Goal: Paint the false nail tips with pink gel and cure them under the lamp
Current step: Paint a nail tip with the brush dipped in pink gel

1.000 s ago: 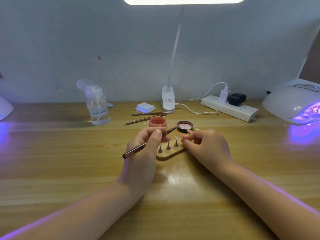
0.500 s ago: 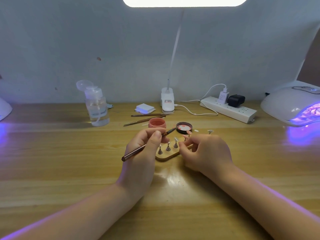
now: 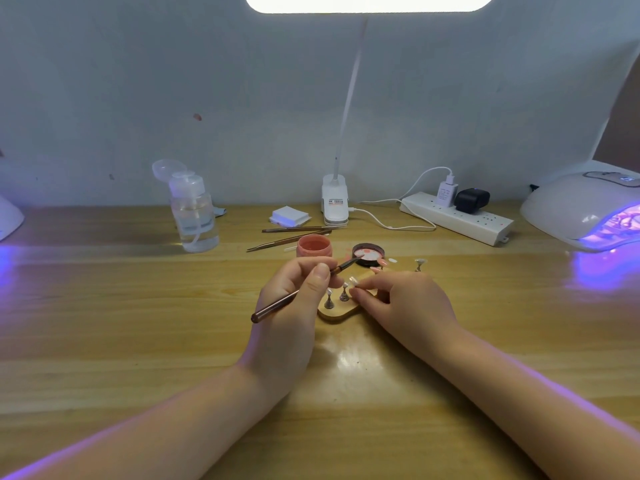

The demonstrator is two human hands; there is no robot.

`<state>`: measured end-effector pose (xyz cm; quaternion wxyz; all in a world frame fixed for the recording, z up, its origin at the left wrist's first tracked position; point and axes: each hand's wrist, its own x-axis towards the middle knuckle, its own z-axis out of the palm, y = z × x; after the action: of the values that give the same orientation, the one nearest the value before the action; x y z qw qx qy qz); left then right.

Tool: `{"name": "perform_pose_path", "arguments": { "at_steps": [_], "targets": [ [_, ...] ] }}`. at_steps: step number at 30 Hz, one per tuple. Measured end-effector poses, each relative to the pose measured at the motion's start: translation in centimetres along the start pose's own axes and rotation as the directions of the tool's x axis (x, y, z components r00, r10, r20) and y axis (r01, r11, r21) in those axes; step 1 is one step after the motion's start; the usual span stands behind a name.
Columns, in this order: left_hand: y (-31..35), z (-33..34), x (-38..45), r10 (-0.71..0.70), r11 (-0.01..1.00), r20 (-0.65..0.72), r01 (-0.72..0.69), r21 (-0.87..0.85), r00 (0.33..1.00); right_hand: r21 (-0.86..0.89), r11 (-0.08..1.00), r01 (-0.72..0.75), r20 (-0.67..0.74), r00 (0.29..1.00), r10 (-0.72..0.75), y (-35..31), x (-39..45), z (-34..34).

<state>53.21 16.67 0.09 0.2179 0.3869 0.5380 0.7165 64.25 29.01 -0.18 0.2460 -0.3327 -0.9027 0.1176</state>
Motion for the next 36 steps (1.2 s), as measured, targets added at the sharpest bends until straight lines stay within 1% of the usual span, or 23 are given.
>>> {"name": "perform_pose_path", "arguments": {
  "at_steps": [3,7,9,11,13,16,18,20,23,30,31,32,36],
  "targets": [
    [0.0,0.0,0.2,0.043,0.998,-0.006,-0.043,0.055,0.999,-0.041,0.996,0.077,-0.04,0.996,-0.079,-0.3,-0.2,0.0],
    [1.5,-1.0,1.9,0.18,0.966,-0.055,-0.166,0.2,0.982,0.108,0.991,0.079,-0.153,0.986,-0.062,-0.2,-0.4,0.0],
    [2.3,-1.9,3.3,0.194,0.938,-0.082,-0.16,0.307,0.978,0.175,0.981,0.083,-0.197,0.979,-0.047,-0.1,-0.5,0.0],
    [3.0,-2.6,4.8,0.155,0.906,-0.089,-0.106,0.41,0.984,0.222,0.972,0.082,-0.209,0.977,-0.034,-0.1,-0.5,-0.1],
    [3.7,-3.1,6.2,0.115,0.853,-0.068,-0.063,0.518,0.991,0.262,0.962,0.083,-0.216,0.976,-0.026,-0.2,-0.4,-0.1],
    [5.4,-3.0,8.3,0.04,0.741,-0.012,-0.022,0.671,0.999,0.295,0.951,0.093,-0.218,0.975,-0.028,-0.2,-0.4,-0.1],
    [6.6,-2.5,9.7,-0.027,0.672,0.042,-0.013,0.74,0.999,0.308,0.946,0.098,-0.218,0.976,-0.03,-0.1,-0.4,-0.1],
    [7.4,-1.9,10.8,-0.097,0.635,0.07,0.008,0.772,0.993,0.329,0.941,0.084,-0.206,0.978,-0.015,-0.1,-0.4,0.0],
    [7.7,-0.9,11.9,-0.181,0.567,0.065,0.05,0.822,0.981,0.337,0.939,0.07,-0.197,0.98,-0.003,-0.1,-0.4,0.0],
    [5.7,-0.1,12.8,-0.362,0.417,0.066,0.098,0.904,0.93,0.338,0.94,0.047,-0.187,0.982,0.018,0.1,-0.3,0.2],
    [5.6,-0.2,12.8,-0.369,0.415,0.061,0.106,0.904,0.927,0.332,0.943,0.042,-0.177,0.984,0.019,0.1,-0.4,0.2],
    [5.5,-0.4,12.9,-0.366,0.436,0.053,0.121,0.892,0.929,0.319,0.947,0.036,-0.165,0.986,0.018,0.1,-0.4,0.2],
    [5.8,-1.3,13.4,-0.348,0.619,-0.03,0.253,0.744,0.937,0.295,0.955,0.024,-0.139,0.99,0.018,0.1,-0.4,0.0]
  ]
}}
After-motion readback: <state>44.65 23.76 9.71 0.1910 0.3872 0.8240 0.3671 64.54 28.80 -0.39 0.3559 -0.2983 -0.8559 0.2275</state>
